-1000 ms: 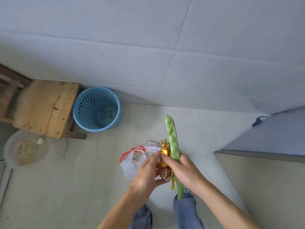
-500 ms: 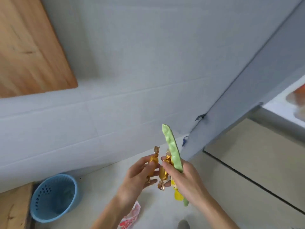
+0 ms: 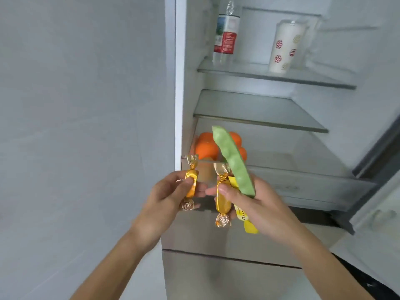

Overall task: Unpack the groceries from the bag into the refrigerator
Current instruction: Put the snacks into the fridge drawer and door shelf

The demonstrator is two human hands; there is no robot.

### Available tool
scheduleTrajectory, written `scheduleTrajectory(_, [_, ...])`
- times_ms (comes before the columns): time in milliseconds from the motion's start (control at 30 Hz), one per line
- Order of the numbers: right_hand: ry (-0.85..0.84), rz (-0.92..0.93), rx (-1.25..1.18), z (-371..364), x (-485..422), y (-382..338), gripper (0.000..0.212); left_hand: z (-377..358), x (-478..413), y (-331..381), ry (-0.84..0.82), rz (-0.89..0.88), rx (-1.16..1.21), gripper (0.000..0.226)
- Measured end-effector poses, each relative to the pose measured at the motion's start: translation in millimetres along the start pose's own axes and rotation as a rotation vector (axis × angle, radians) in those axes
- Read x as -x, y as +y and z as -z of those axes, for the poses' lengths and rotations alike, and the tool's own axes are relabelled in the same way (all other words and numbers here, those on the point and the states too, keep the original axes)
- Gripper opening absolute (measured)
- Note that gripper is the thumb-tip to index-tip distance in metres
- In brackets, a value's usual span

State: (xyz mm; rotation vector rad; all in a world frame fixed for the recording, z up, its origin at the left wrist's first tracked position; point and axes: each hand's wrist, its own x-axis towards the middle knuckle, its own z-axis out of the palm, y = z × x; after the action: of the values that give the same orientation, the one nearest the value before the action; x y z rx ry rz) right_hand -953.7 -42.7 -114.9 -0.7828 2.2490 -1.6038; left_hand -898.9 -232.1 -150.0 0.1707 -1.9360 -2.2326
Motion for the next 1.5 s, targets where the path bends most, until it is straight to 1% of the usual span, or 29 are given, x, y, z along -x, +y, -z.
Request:
scheduleTrajectory(133, [0.123,0.131,-0.015,55,-20,-15,0.026,-75,-37,22,-0.121,0.026,0.08,0.025])
scheduleTrajectory(200, [0.2,0.182,-0.022,75,-36,-22,0.028,-100,-57,34,-0.137,0.02,0.152,0.026])
scheduleTrajectory(267, [0.281,0.208,-0.008,92,-51,-22,0.028,-116,-75,46,-0.136,0.045,0.254,0.034])
scheduleTrajectory(333, [0.363,0.215,0.004,106,-66,-19,0.023,-125,-90,55,-0.174,0.057,0.3,0.04])
scheduleTrajectory(400, [0.381,0.216,-0.059,112,-79,-16,0.014,-128,-101,58,-0.224,0.057,0.299,0.041])
scheduleTrajectory(467, [0.38,0.218,-0.153,112,-89,-13,0.019,-133,-110,56,-0.256,0.058,0.246,0.04])
scheduleTrajectory(533, [0.389,0.208,-0.192,110,-100,-9,0.023,-137,-119,53,-0.257,0.051,0.14,0.035])
scheduleTrajectory(667, [0.34,0.147,-0.215,112,-118,-3,0.025,-135,-135,54,-0.23,0.048,0.033,0.03])
scheduleTrajectory(733, [0.338,0.119,-0.188,119,-122,0,0.025,-130,-143,56,-0.238,0.052,-0.066,0.029])
scheduleTrajectory(833, [0.368,0.144,-0.154,132,-125,5,0.026,-123,-155,57,-0.253,-0.002,-0.245,0.03])
scheduleTrajectory(900, [0.417,0.166,-0.161,145,-126,6,0.028,-118,-163,56,-0.246,-0.036,-0.309,0.028])
scheduleTrajectory(967, [0.464,0.158,-0.131,159,-125,7,0.025,-112,-170,56,-0.23,-0.067,-0.347,0.026])
scheduleTrajectory(1033, [0.422,0.097,0.021,173,-122,10,0.025,-108,-176,56,-0.22,-0.103,-0.39,0.025])
scheduleTrajectory(1133, [0.219,-0.058,0.377,186,-117,23,0.031,-104,-184,55,-0.205,-0.128,-0.423,0.02])
scheduleTrajectory(1167, [0.153,-0.107,0.454,189,-117,30,0.037,-101,-187,55,-0.199,-0.122,-0.432,0.02])
scheduleTrajectory(1233, [0.037,-0.192,0.534,192,-117,41,0.051,-97,-193,54,-0.189,-0.105,-0.464,0.023])
scheduleTrajectory(1267, [-0.011,-0.226,0.562,193,-118,47,0.052,-94,-195,53,-0.185,-0.098,-0.487,0.024])
scheduleTrajectory(1300, [-0.045,-0.253,0.586,195,-120,52,0.047,-92,-198,52,-0.179,-0.091,-0.51,0.024])
scheduleTrajectory(1367, [-0.068,-0.294,0.652,198,-124,62,0.031,-87,-202,48,-0.172,-0.083,-0.549,0.026])
scheduleTrajectory(1400, [-0.082,-0.322,0.714,201,-126,66,0.028,-84,-204,45,-0.171,-0.083,-0.57,0.025])
scheduleTrajectory(1500, [-0.211,-0.479,0.927,205,-131,74,0.033,-76,-211,40,-0.206,-0.085,-0.685,0.018])
